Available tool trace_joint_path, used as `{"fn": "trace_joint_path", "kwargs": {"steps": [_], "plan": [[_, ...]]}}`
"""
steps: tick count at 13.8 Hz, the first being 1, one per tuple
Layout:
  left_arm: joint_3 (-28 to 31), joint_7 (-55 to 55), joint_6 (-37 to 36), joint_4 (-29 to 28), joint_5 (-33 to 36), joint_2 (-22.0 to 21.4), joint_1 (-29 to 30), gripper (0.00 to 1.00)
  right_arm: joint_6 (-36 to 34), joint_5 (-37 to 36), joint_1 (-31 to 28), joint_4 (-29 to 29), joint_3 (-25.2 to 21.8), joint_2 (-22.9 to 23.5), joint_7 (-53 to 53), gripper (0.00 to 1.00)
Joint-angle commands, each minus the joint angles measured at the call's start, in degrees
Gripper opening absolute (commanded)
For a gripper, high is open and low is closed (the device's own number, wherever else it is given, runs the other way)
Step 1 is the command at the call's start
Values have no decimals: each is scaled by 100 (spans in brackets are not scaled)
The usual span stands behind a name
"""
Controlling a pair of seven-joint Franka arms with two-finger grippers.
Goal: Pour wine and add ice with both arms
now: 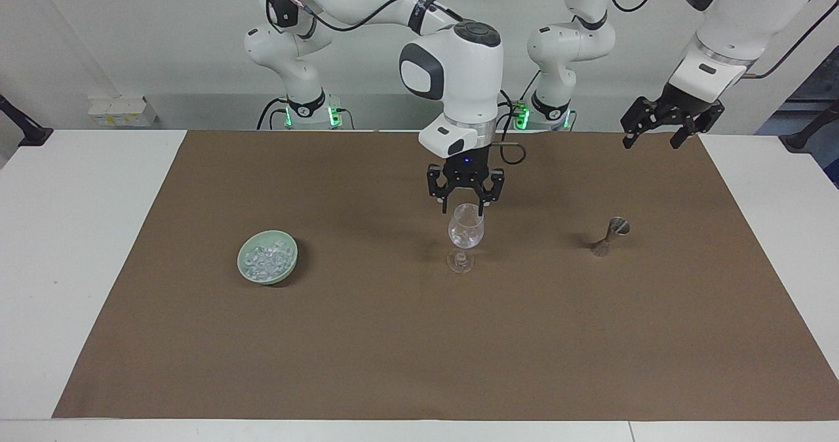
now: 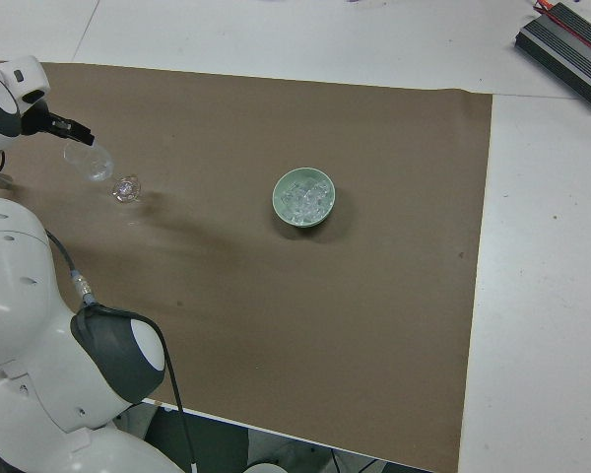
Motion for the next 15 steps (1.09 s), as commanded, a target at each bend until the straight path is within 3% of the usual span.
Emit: {"fn": "trace_joint_path", "kwargs": {"steps": [1,4,6,10,13,15], "plan": [[-6,93,232,-884,168,-657,-36,100,-147,-35,-151,-36,48,-445,-73,88],[-32,76,197,-728,63,-614,-28,100,-357,-8,-222,-369,48,-964,-223,92],[-24,41,197,-719,-95,-623,-19,100,-498,10,-309,-729,56,-1403,-293,100],[20,41,162,-683,-104,-631,-19,100,-902,561,-897,-1661,48,-2528,-925,100],[46,23,144,-623,-104,-640,-115,100,-1271,695,-1240,-1856,48,-2890,-1111,100],[387,23,135,-482,-104,-675,-465,100,-1474,853,-1469,-1856,48,-2978,-1216,100]]}}
